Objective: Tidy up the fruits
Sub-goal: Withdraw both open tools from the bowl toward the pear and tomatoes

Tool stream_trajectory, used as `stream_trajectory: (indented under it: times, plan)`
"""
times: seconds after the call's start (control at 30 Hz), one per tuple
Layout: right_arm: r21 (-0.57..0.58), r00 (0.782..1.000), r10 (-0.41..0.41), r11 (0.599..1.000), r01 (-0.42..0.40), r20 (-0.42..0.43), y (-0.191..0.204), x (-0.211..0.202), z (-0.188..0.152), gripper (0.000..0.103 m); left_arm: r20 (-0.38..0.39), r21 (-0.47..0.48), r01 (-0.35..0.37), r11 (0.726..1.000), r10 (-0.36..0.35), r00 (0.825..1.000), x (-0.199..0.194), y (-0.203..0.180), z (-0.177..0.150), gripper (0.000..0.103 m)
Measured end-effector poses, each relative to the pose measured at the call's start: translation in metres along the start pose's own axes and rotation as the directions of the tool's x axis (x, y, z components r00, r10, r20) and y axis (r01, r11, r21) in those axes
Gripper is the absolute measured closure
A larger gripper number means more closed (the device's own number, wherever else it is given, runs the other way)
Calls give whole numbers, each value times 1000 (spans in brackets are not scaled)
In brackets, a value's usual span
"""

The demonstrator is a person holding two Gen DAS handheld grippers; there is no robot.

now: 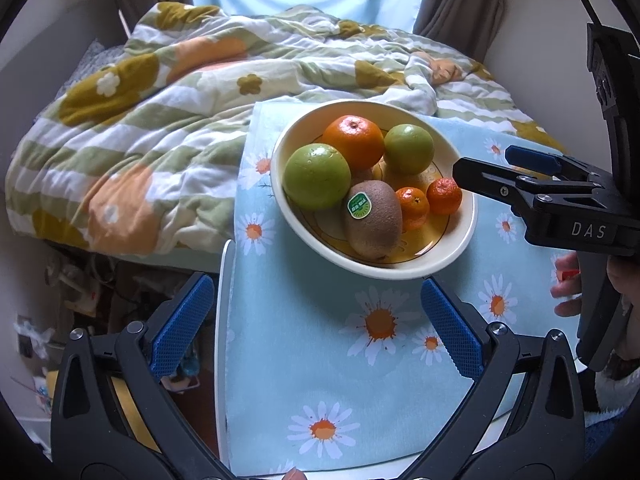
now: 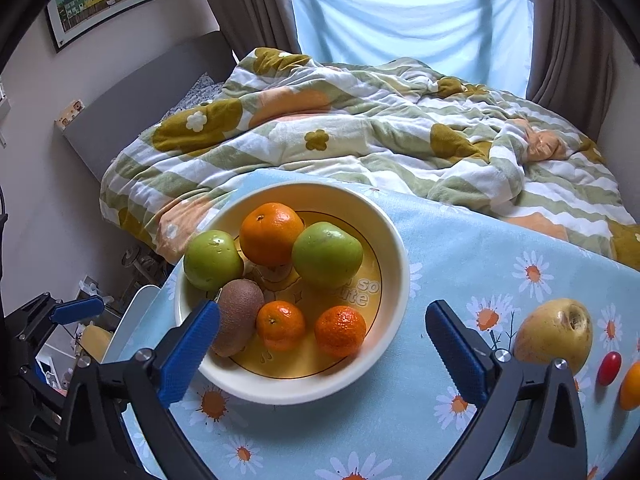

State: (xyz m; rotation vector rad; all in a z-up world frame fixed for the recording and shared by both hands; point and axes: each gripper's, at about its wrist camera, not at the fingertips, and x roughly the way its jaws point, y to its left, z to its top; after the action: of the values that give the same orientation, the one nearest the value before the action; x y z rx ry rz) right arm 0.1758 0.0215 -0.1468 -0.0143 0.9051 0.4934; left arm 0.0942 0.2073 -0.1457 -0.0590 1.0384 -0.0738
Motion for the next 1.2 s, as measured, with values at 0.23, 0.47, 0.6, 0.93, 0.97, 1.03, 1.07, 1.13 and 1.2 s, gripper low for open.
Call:
stream_trajectory:
  times: [0.23, 0.47, 0.6, 0.93, 0.97, 1.03, 1.07, 1.13, 1.2]
  plan:
    - [6, 999, -35, 999, 35, 2, 4, -27, 3, 1, 42, 49, 2, 999, -4, 999, -21, -2, 11, 0]
    - [45, 994, -104, 994, 102, 36, 7, -64, -3, 1, 81, 117, 23, 993, -32, 996, -41, -10, 22, 0]
    - [102, 990, -133, 987, 127, 53, 4, -88, -9, 1, 106, 165, 47, 985, -65, 992, -50, -17, 30, 0]
    - [276, 939, -342, 906, 321, 31, -29, -137, -42, 1, 94, 298, 171, 939, -207, 974, -45, -58, 55, 0]
    - [298, 935, -354, 896, 331, 25, -35, -141, -47, 1, 91, 313, 180, 933, -218, 972, -43, -64, 59, 0]
    - [334, 925, -381, 872, 358, 5, -46, -148, -57, 1, 81, 343, 191, 920, -232, 969, -38, -78, 64, 0]
    - [348, 920, -392, 862, 369, -5, -51, -150, -62, 1, 75, 357, 198, 913, -240, 968, -35, -85, 67, 0]
    - [376, 913, -408, 842, 387, -26, -63, -154, -72, 1, 62, 383, 216, 898, -258, 964, -28, -101, 73, 0]
    - [400, 909, -416, 827, 396, -40, -74, -155, -82, 1, 49, 411, 231, 882, -274, 960, -20, -118, 79, 0]
